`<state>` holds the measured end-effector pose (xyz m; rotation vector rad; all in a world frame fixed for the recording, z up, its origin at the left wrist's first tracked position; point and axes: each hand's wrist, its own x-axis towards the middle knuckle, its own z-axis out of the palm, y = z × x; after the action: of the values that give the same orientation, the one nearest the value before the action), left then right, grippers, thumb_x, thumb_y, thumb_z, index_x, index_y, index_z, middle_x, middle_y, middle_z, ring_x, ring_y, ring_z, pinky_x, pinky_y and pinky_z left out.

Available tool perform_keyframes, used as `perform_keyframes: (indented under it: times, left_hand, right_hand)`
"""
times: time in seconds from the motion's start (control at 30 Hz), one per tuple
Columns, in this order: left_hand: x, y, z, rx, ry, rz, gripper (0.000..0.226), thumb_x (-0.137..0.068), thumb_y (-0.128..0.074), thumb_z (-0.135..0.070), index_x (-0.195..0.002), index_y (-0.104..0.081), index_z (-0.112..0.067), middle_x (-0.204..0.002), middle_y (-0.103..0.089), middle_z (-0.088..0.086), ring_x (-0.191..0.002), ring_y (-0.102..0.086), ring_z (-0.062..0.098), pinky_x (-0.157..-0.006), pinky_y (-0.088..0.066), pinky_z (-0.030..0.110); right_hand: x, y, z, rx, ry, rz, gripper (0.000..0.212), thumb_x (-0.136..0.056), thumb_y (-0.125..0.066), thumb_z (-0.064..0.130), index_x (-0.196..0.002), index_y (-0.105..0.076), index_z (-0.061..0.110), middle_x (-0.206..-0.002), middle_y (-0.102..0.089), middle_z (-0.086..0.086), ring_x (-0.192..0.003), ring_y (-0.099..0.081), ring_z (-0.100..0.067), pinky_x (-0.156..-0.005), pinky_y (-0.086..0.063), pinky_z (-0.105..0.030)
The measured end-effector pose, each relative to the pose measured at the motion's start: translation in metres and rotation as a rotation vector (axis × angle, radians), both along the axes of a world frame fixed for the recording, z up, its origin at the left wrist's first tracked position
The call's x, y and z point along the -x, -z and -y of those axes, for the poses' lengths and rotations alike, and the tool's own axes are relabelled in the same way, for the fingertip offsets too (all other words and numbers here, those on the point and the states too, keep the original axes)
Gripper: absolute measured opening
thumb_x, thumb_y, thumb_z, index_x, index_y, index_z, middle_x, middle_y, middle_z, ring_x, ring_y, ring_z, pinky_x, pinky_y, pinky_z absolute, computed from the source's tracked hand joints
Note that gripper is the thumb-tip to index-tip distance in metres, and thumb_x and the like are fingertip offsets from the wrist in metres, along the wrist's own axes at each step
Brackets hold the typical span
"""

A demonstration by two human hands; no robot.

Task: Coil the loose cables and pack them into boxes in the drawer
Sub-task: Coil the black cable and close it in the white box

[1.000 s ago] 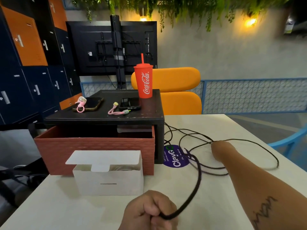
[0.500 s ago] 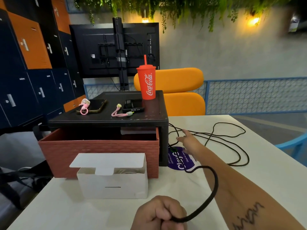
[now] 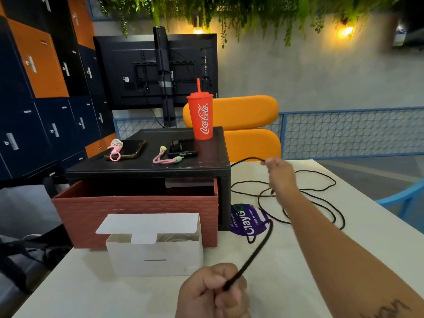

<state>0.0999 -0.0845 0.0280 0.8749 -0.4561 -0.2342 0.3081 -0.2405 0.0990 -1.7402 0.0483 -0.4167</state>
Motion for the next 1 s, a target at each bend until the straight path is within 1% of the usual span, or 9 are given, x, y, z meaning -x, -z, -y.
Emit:
perform_keyframes:
  times: [0.13, 0.23, 0.3, 0.4, 0.53, 0.67, 0.77, 0.9, 1.0]
  left_hand:
    - [0.0, -0.001, 0.005, 0.153, 0.159, -0.084, 0.032, -0.096, -0.034, -0.02, -0.099, -0.062, -0.006, -0.067, -0.04, -0.004, -0.055, -0.034, 0.01, -0.056, -0.035, 0.02]
    - [0.0, -0.005, 0.007, 0.208, 0.103, -0.167, 0.03, -0.065, -0.081, -0.029, -0.068, -0.065, -0.004, -0.049, -0.029, -0.004, -0.036, -0.03, 0.005, -0.039, -0.033, 0.016]
    - [0.008, -0.009, 0.007, 0.181, -0.062, -0.277, 0.046, -0.032, -0.094, -0.024, -0.053, -0.059, -0.003, -0.045, -0.02, -0.003, -0.029, -0.025, 0.005, -0.034, -0.024, 0.014]
    - [0.013, -0.017, 0.01, 0.126, -0.131, -0.319, 0.051, -0.027, -0.095, -0.026, -0.052, -0.057, -0.004, -0.048, -0.016, -0.003, -0.029, -0.024, 0.005, -0.032, -0.023, 0.014]
    - [0.019, -0.02, 0.011, 0.092, -0.182, -0.322, 0.052, -0.027, -0.095, -0.029, -0.053, -0.057, -0.006, -0.044, -0.028, -0.002, -0.029, -0.026, 0.005, -0.03, -0.027, 0.016]
    - [0.019, -0.02, 0.013, 0.081, -0.188, -0.337, 0.058, -0.023, -0.096, -0.026, -0.067, -0.066, -0.002, -0.048, -0.038, 0.002, -0.032, -0.032, 0.006, -0.03, -0.034, 0.017]
    - [0.018, -0.019, 0.014, -0.003, -0.171, -0.297, 0.06, -0.027, -0.094, -0.02, -0.08, -0.071, -0.002, -0.055, -0.047, 0.006, -0.036, -0.037, 0.007, -0.032, -0.037, 0.018]
    - [0.014, -0.017, 0.014, -0.101, -0.156, -0.3, 0.048, -0.042, -0.075, -0.012, -0.088, -0.069, -0.001, -0.058, -0.052, 0.008, -0.035, -0.037, 0.008, -0.032, -0.031, 0.015]
    - [0.012, -0.017, 0.017, -0.162, -0.165, -0.288, 0.03, -0.051, -0.071, -0.005, -0.08, -0.072, -0.001, -0.057, -0.053, 0.011, -0.03, -0.033, 0.009, -0.032, -0.027, 0.013]
  right_hand:
    - [0.045, -0.05, 0.049, 0.088, 0.071, 0.242, 0.023, -0.096, -0.044, 0.024, -0.084, -0.063, 0.016, -0.06, -0.043, 0.008, -0.056, -0.036, -0.009, -0.054, -0.031, -0.026]
    - [0.09, -0.058, 0.088, 0.297, 0.022, 0.187, 0.022, -0.088, -0.054, 0.018, -0.07, -0.064, 0.009, -0.038, -0.04, 0.013, -0.038, -0.032, -0.003, -0.039, -0.029, -0.02]
    - [0.121, -0.05, 0.11, 0.57, -0.084, -0.011, 0.019, -0.081, -0.061, 0.018, -0.065, -0.065, 0.007, -0.038, -0.04, 0.01, -0.034, -0.032, -0.004, -0.04, -0.028, -0.02]
    - [0.152, -0.031, 0.13, 1.051, -0.367, -0.515, 0.019, -0.077, -0.063, 0.02, -0.058, -0.063, 0.019, -0.045, -0.051, 0.009, -0.042, -0.04, -0.003, -0.045, -0.033, -0.015]
    - [0.158, -0.009, 0.137, 1.498, -0.482, -0.852, 0.029, -0.083, -0.058, 0.021, -0.11, -0.065, 0.014, -0.086, -0.062, 0.009, -0.08, -0.057, -0.006, -0.081, -0.046, -0.021]
    - [0.143, 0.003, 0.128, 1.21, -0.295, -0.741, 0.064, -0.086, -0.058, 0.045, -0.141, -0.035, 0.025, -0.148, -0.033, 0.0, -0.132, -0.035, -0.018, -0.103, -0.033, -0.029]
    - [0.118, 0.022, 0.107, 1.103, -0.232, -0.74, 0.077, -0.086, -0.046, 0.062, -0.147, -0.022, 0.02, -0.153, -0.023, -0.006, -0.139, -0.026, -0.024, -0.111, -0.024, -0.037]
    - [0.071, 0.065, 0.088, 1.24, -0.098, -0.826, 0.076, -0.082, -0.037, 0.069, -0.142, -0.03, 0.023, -0.144, -0.039, -0.006, -0.133, -0.034, -0.032, -0.109, -0.02, -0.057]
    - [0.036, 0.079, 0.079, 1.22, -0.07, -0.794, 0.075, -0.083, -0.036, 0.067, -0.142, -0.029, 0.021, -0.141, -0.042, -0.011, -0.13, -0.037, -0.033, -0.108, -0.027, -0.054]
